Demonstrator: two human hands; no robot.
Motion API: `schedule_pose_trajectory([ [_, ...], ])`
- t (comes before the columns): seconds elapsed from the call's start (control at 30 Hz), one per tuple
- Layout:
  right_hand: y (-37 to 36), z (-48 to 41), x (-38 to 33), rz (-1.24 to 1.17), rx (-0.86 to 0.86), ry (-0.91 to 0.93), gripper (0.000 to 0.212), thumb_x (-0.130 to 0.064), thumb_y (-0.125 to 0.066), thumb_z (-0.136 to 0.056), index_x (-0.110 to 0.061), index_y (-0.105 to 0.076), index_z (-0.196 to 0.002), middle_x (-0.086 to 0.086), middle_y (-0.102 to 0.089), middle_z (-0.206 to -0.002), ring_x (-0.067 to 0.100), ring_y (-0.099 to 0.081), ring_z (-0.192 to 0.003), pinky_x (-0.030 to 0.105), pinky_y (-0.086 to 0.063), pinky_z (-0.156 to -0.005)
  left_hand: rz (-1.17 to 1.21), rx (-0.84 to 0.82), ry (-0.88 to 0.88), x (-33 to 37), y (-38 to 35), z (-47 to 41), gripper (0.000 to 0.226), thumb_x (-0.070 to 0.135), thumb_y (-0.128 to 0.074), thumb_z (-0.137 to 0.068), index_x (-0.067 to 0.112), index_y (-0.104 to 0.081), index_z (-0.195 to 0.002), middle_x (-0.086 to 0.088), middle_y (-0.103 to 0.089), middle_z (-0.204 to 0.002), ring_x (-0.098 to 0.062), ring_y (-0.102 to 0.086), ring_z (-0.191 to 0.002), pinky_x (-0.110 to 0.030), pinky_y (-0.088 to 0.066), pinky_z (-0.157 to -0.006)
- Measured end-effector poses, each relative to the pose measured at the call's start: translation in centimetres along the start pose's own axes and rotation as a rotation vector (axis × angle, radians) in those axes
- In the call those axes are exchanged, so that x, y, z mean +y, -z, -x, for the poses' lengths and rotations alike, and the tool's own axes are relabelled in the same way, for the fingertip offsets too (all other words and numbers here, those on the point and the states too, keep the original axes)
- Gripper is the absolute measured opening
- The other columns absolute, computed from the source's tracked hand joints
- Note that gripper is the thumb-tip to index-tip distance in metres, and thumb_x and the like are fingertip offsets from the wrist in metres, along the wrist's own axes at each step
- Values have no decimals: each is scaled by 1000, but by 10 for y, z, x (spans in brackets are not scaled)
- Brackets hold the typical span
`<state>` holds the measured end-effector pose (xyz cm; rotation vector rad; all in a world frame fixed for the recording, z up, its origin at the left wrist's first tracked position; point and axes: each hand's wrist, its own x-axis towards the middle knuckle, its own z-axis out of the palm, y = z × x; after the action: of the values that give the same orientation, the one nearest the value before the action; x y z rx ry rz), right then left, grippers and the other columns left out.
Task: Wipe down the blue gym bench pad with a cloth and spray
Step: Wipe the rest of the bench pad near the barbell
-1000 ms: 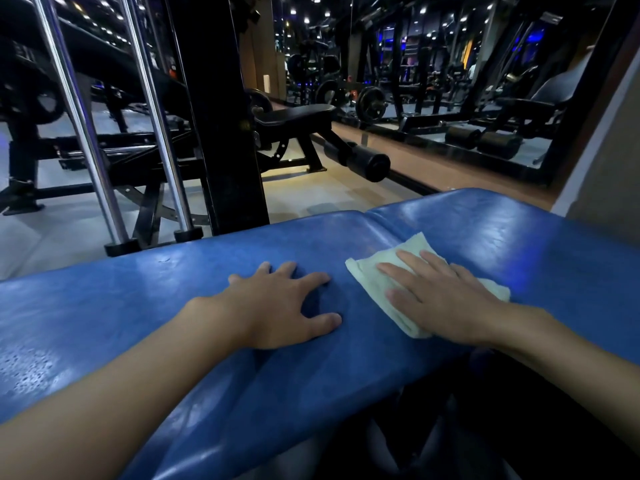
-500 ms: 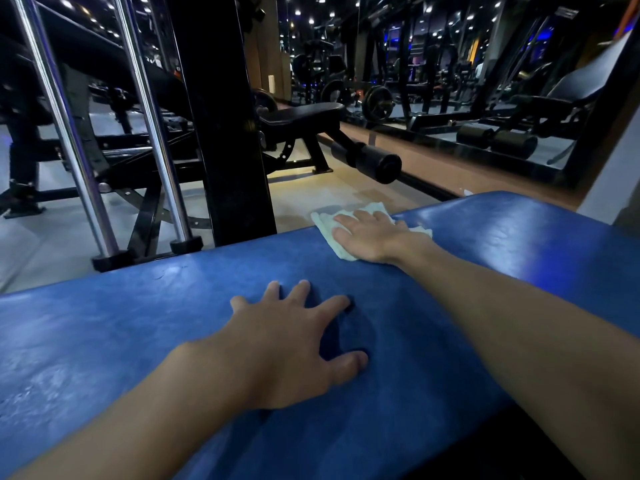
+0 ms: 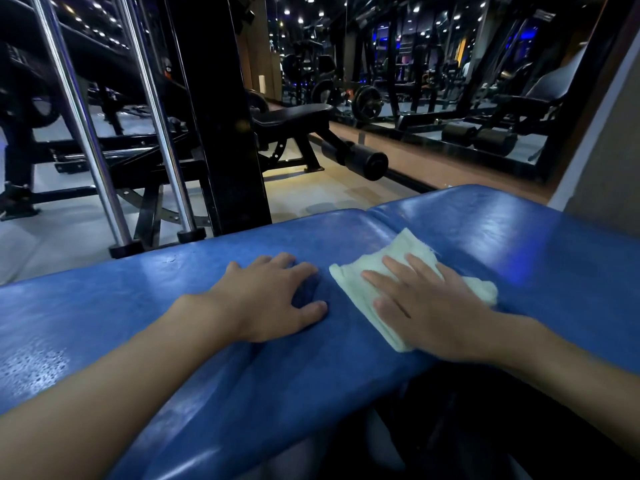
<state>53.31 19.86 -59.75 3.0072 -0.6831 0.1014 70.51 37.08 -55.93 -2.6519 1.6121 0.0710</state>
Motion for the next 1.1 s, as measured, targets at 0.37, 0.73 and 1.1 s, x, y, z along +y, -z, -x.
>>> schedule_pose_trajectory([
  [0.37, 7, -16, -5, -53, -92, -11, 70, -72, 6, -82, -54, -4, -148, -14, -5, -163, 21, -2, -151, 50, -6, -119, 35, -130, 29, -13, 5, 2, 65, 80, -33, -85, 59, -21, -146, 8, -34, -153, -23, -35, -140, -54, -35, -107],
  [0.73, 2, -181, -25, -147, -179, -64, 58, -62, -10, -96, -50, -5, -153, -9, 1, -167, 25, 7, -152, 54, 4, -118, -4, -92, -5, -21, -5, -2, 78, 87, -21, -77, 45, -25, -142, 18, -40, -142, -16, -41, -129, -52, -38, -97],
  [1.1, 1, -128, -24, -136, -143, -34, 54, -57, -11, -99, -50, -5, -152, -9, 1, -166, 24, 5, -152, 57, 2, -118, 26, -99, 5, -21, -2, -2, 76, 86, -26, -78, 44, -31, -141, 17, -43, -139, -17, -44, -126, -53, -38, -95],
])
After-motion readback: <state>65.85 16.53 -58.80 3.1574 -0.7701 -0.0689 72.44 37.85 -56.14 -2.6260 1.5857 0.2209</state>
